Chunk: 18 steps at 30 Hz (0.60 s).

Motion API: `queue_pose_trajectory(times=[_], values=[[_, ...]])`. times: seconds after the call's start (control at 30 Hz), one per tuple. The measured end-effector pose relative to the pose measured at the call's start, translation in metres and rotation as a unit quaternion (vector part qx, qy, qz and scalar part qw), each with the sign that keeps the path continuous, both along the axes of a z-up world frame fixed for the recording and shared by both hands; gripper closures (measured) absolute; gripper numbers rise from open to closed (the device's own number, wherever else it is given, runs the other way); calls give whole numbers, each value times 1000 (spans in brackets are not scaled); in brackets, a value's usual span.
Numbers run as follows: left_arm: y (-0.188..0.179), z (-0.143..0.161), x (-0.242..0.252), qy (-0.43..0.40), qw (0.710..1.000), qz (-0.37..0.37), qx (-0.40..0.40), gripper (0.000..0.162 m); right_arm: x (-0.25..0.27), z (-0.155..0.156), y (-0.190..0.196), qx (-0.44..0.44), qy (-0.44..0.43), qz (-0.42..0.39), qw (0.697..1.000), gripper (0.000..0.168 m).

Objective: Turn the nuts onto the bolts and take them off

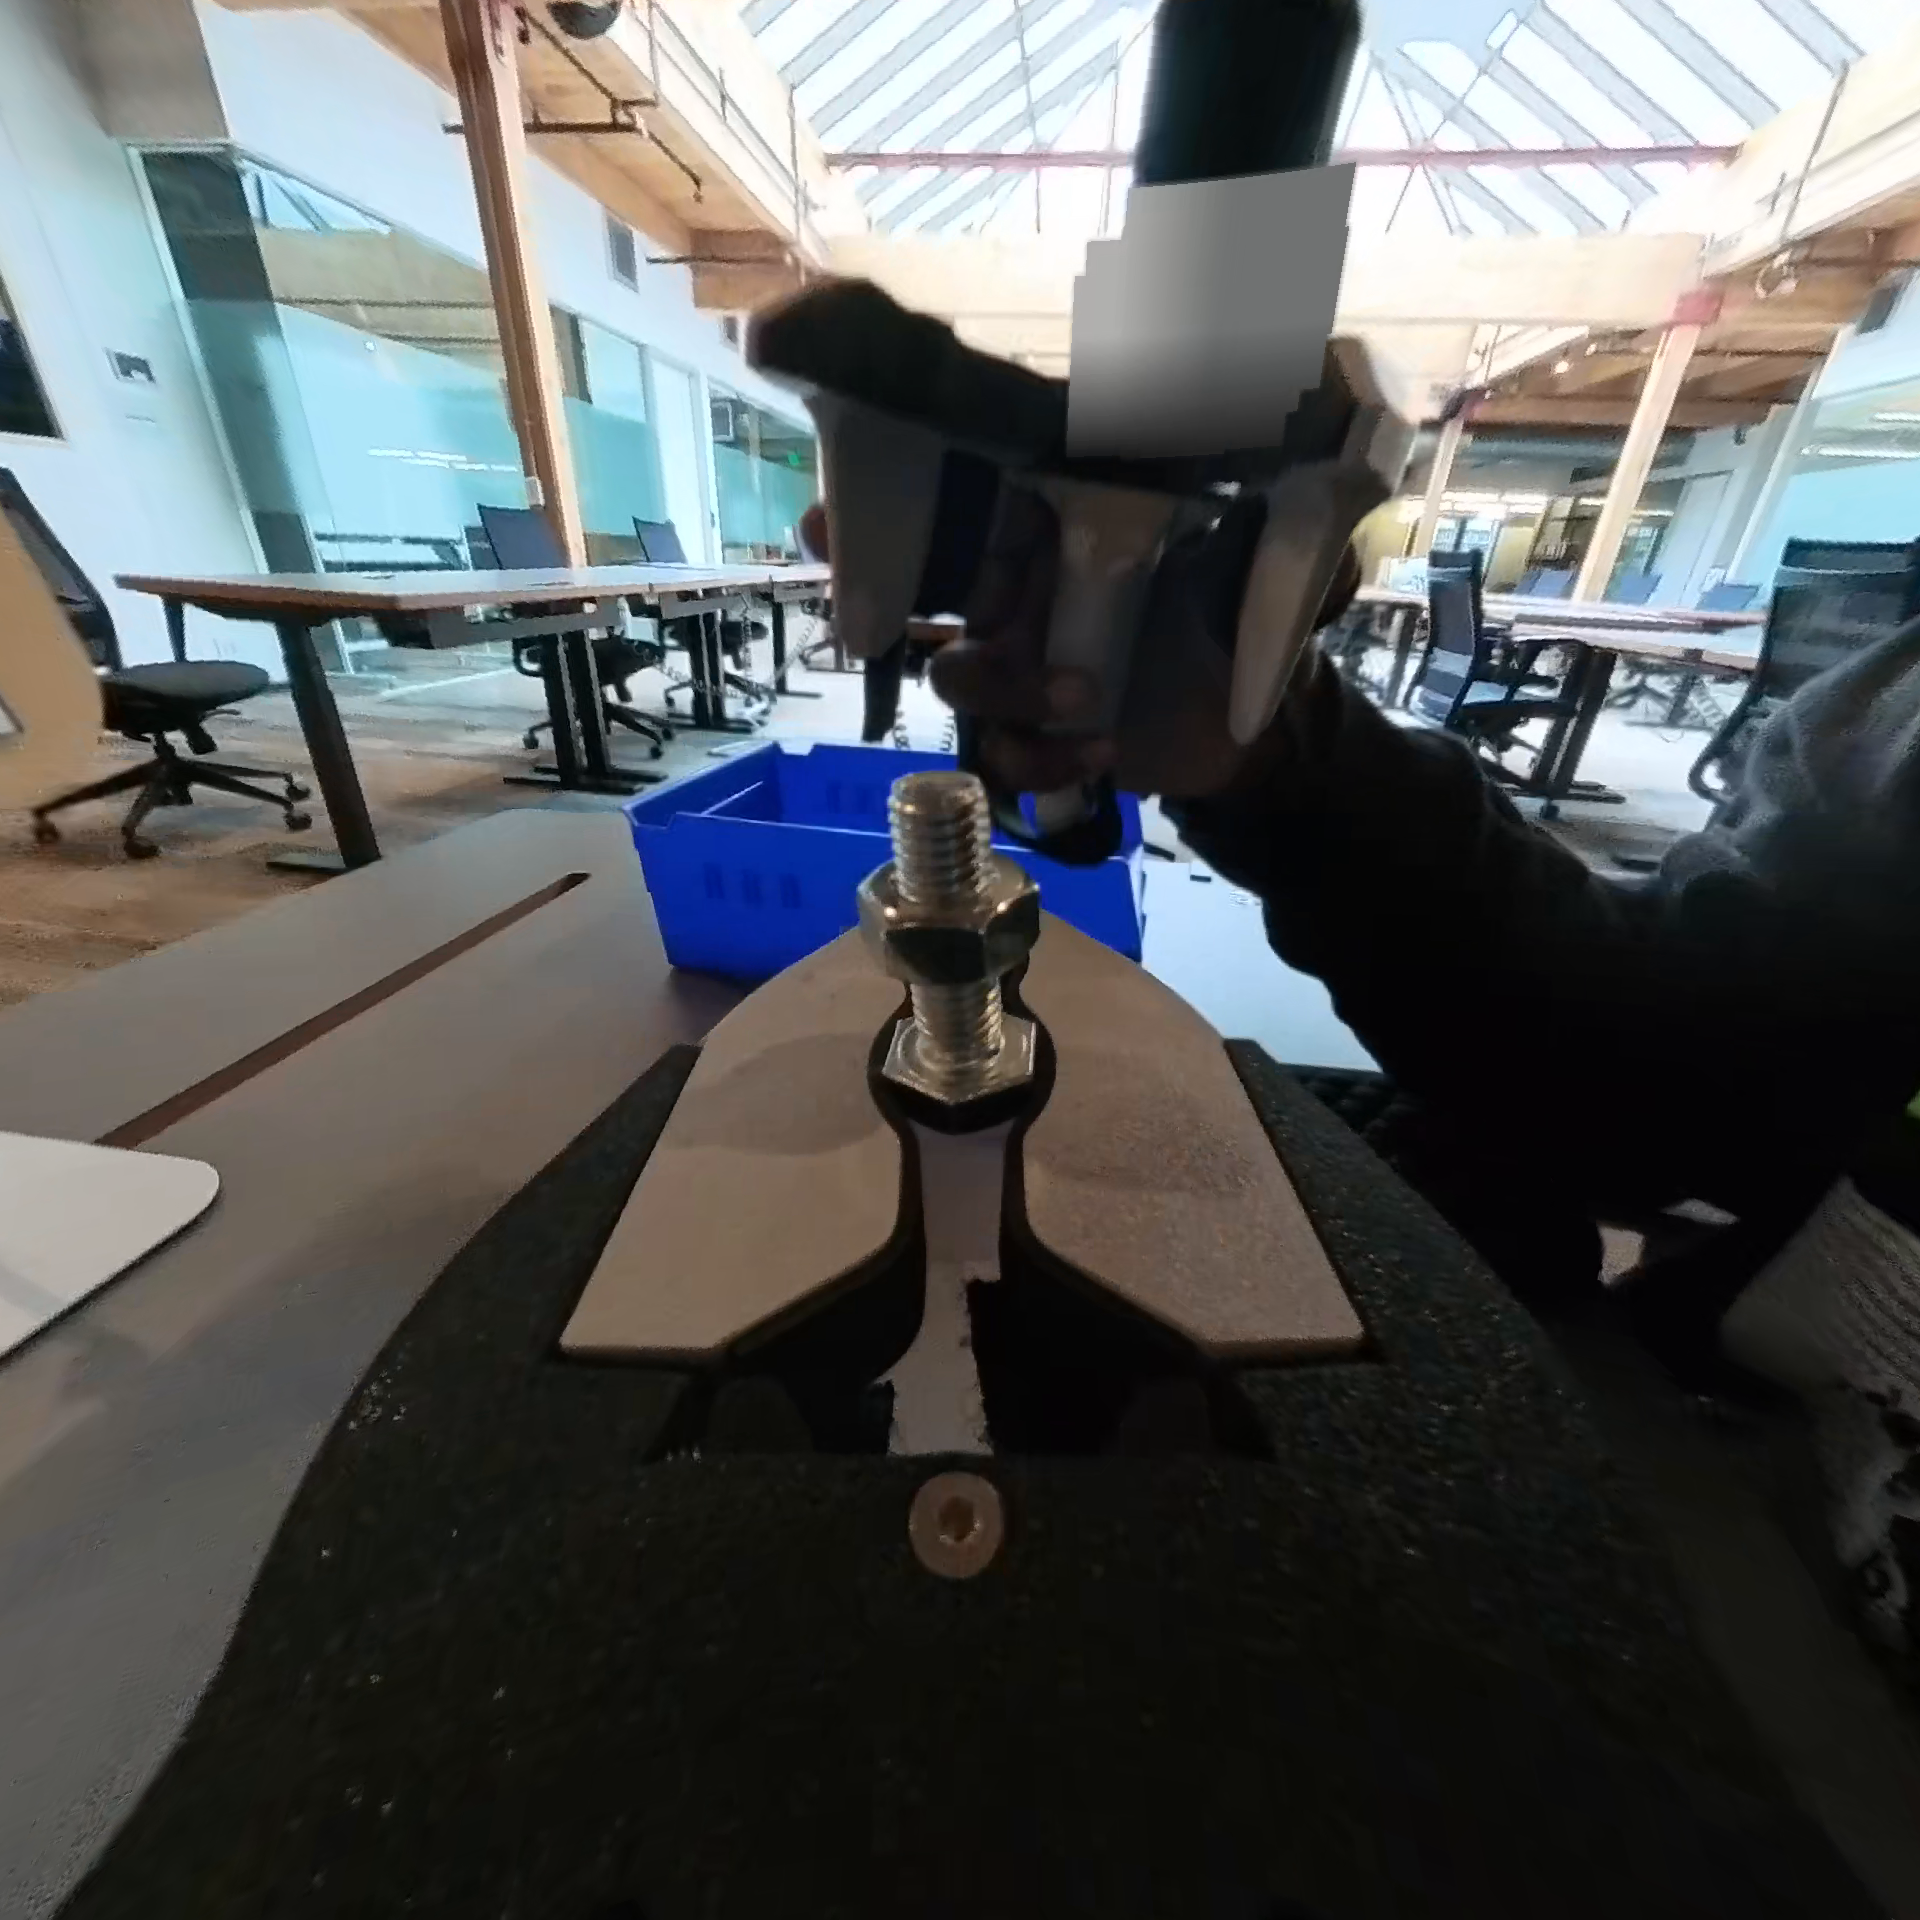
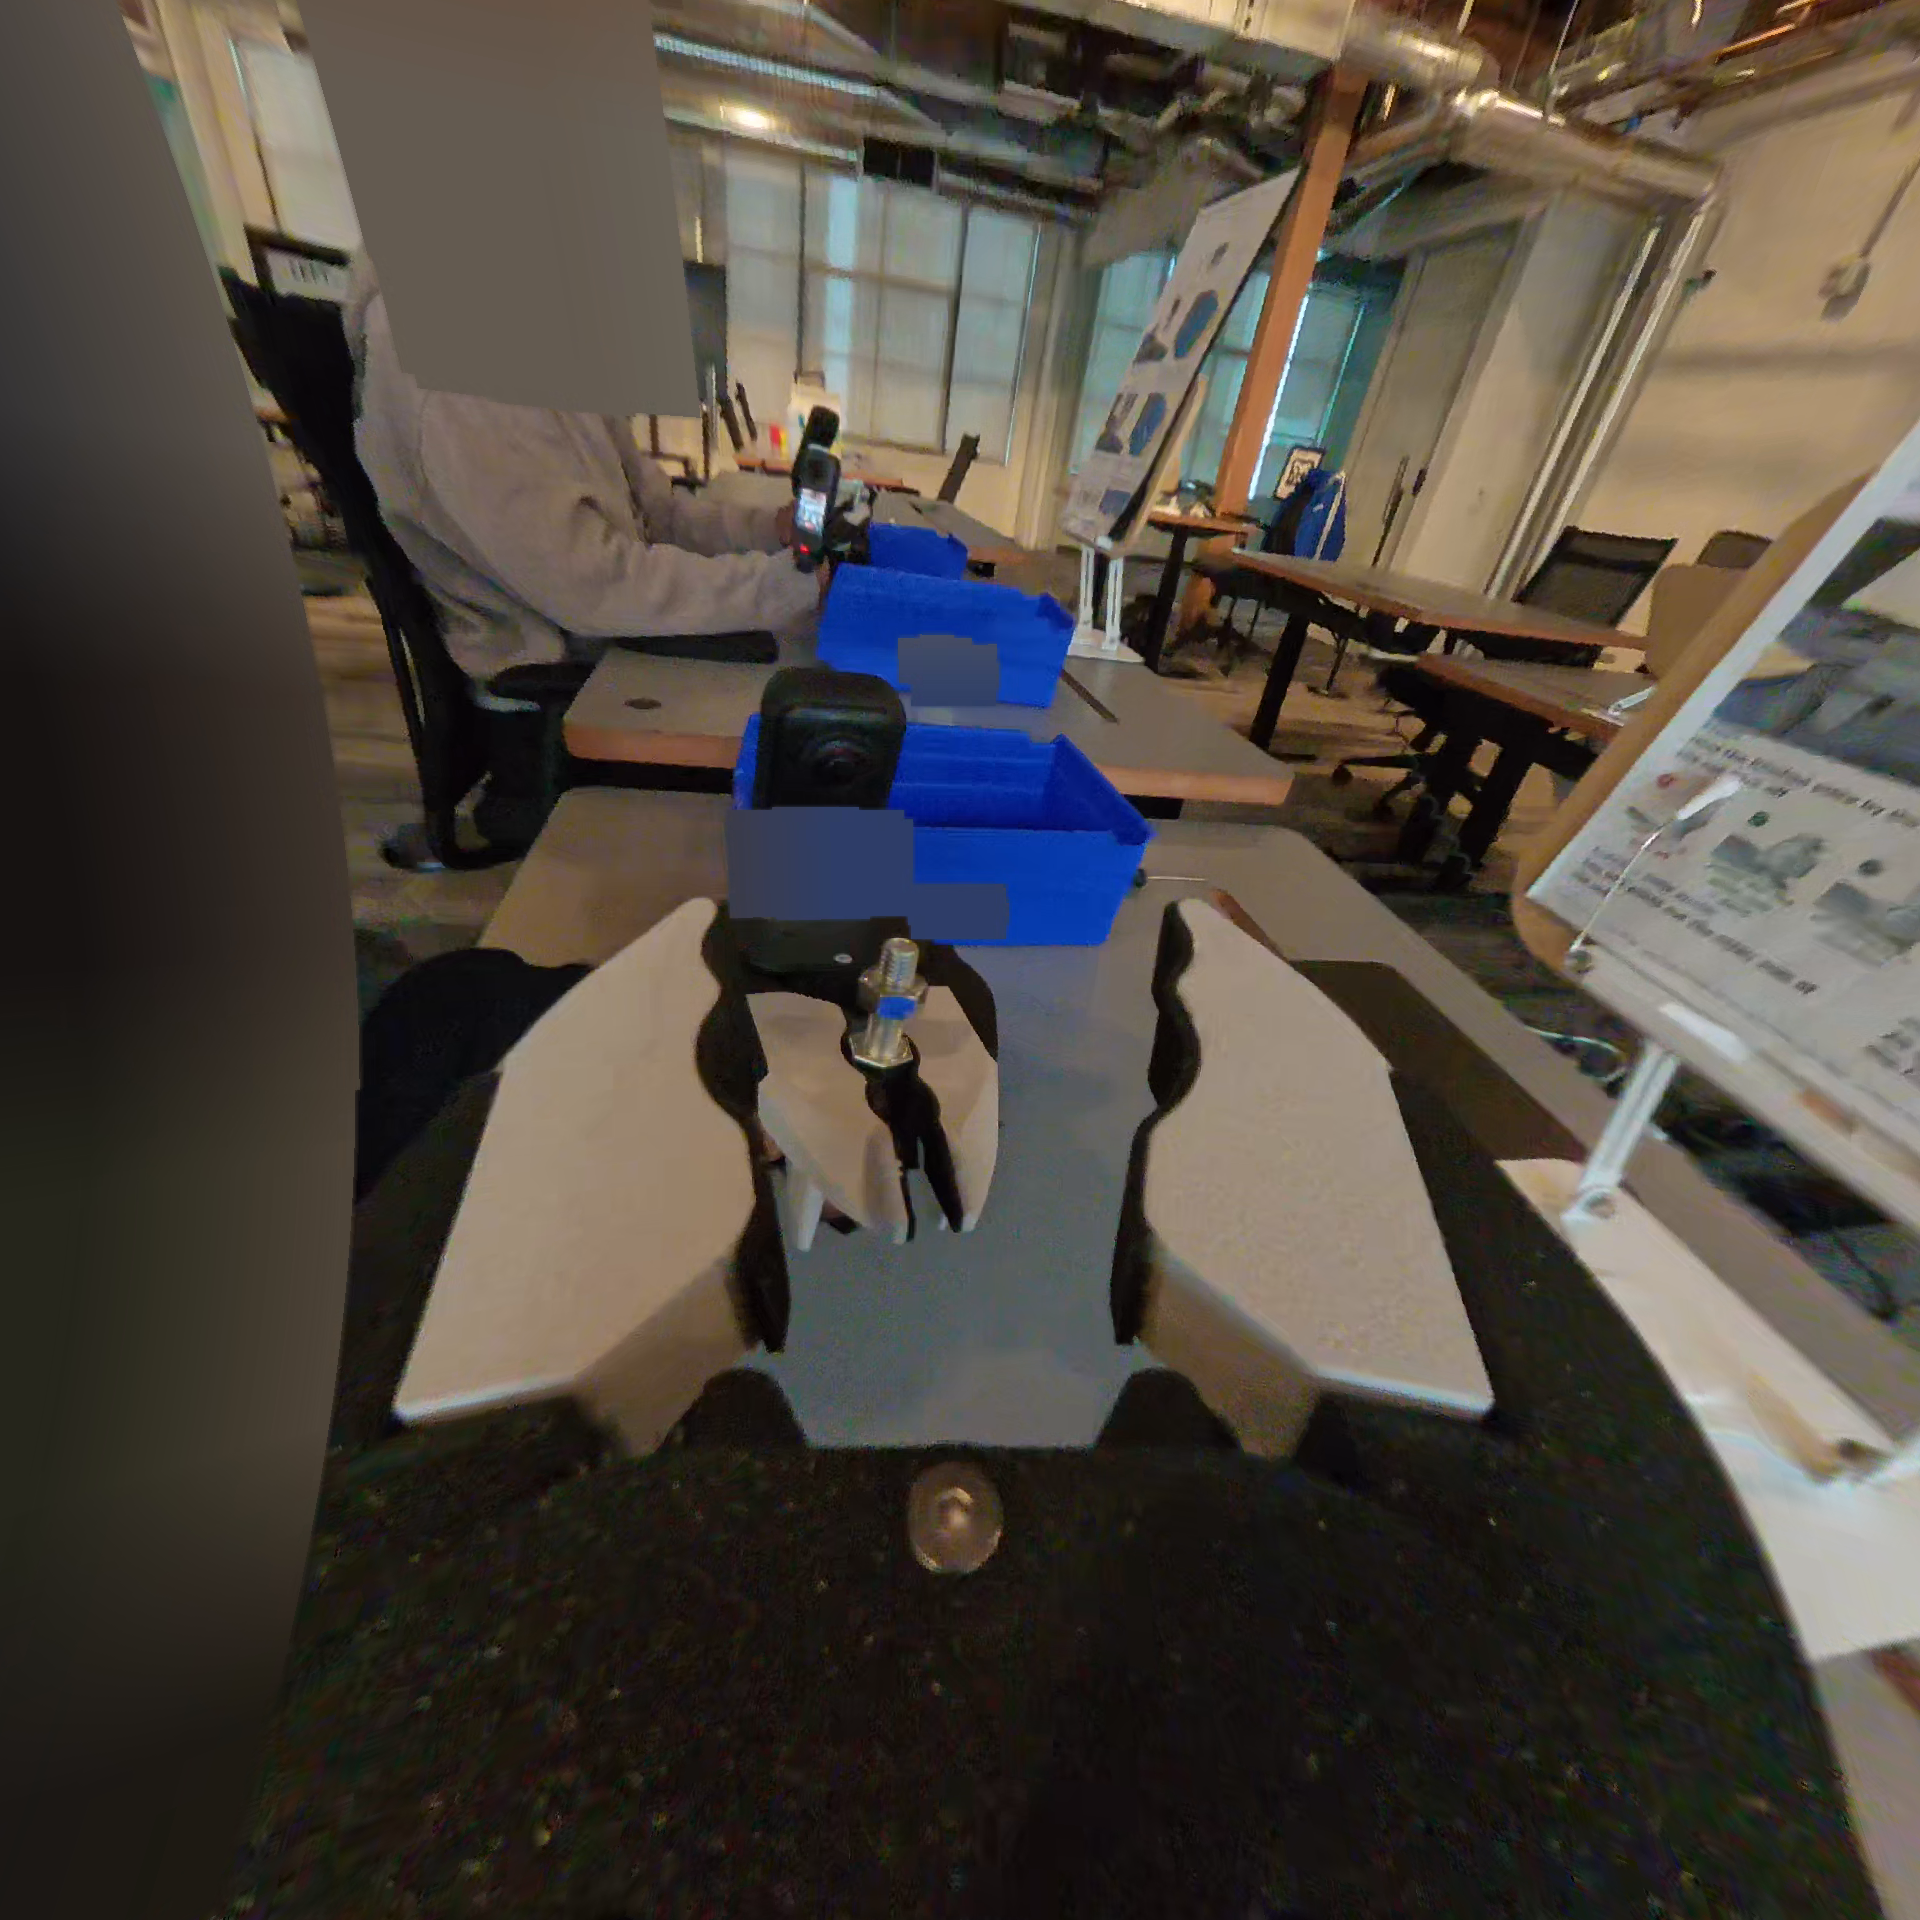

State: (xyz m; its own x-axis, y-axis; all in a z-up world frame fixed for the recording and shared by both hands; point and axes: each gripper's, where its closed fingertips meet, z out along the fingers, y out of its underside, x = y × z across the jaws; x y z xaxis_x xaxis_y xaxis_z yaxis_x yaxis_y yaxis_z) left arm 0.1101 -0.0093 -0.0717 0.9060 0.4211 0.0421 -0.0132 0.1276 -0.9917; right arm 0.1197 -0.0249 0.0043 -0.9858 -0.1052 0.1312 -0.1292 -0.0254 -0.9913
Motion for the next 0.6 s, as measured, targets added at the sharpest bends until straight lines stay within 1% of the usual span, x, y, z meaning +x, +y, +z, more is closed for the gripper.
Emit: queue_pose_trajectory(times=[0.07, 0.17, 0.27, 0.33, 0.43, 0.5, 0.6], values=[[-1, -13, 2, 3, 1000, -8, 5, 152, 0, -22, -6, -9, -11, 13, 1000, 88], [1, -34, 7, 9, 999, -28, -21, 151, -2, -48, -16, -11, -25, 21, 999, 85], [4, -47, 3, -2, 999, -34, -33, 151, -3, -71, -22, 16, -28, 18, 999, 83], [8, -54, 0, -8, 999, -34, -41, 151, -4, -81, -24, 41, -19, 10, 999, 81], [17, -64, -1, -17, 998, -38, -51, 151, -8, -93, -29, 57, -22, -10, 998, 85], [20, -69, -1, -20, 997, -42, -61, 151, -8, -102, -33, 68, -38, -9, 997, 93], [18, -69, -3, -22, 997, -39, -58, 151, -12, -112, -34, 91, -51, -13, 994, 94]])
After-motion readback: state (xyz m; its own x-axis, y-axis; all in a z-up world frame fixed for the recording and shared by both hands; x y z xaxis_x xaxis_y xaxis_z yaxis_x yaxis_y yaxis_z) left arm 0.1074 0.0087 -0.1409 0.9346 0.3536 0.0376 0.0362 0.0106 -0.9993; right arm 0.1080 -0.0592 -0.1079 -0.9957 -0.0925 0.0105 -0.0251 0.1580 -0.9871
